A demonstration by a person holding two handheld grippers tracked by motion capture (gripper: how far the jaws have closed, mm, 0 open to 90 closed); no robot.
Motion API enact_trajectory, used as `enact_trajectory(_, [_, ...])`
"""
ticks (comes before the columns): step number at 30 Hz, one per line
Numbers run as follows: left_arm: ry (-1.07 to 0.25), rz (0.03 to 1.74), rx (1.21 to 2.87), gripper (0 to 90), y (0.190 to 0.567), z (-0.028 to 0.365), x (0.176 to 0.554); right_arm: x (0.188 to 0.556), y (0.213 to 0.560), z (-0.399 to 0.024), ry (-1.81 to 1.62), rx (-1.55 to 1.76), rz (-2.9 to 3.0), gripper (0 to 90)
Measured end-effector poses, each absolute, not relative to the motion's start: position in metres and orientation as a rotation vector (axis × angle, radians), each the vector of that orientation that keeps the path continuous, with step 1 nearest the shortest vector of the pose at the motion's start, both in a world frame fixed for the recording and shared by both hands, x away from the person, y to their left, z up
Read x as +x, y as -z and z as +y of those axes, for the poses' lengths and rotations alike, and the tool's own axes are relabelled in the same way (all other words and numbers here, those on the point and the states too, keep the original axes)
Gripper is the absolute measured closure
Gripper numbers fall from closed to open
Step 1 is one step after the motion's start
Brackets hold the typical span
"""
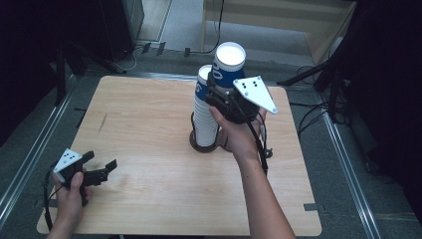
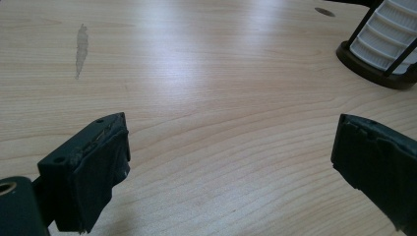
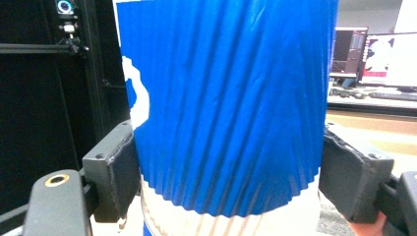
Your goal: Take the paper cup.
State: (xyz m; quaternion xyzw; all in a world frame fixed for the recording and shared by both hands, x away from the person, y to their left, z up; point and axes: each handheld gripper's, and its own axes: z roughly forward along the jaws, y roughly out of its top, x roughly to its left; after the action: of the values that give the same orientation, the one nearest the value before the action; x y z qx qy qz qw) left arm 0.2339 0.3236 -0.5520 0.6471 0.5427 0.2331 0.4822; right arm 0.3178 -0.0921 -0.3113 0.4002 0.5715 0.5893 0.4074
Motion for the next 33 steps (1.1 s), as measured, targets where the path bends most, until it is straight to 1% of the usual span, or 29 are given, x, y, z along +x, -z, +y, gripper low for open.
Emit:
enact_trajectory(15, [-0.569, 1.324, 1.58, 1.9, 0.552, 0.324, 0.234, 0.312, 0.323, -0.12, -1.445, 1.07, 1.402, 18.9])
enact_trajectory(33, [-0.573, 1.325, 1.58, 1.9, 0.552, 0.323, 0.234, 0.3, 0.355, -0.136, -1.421, 1.117, 1.423, 19.0])
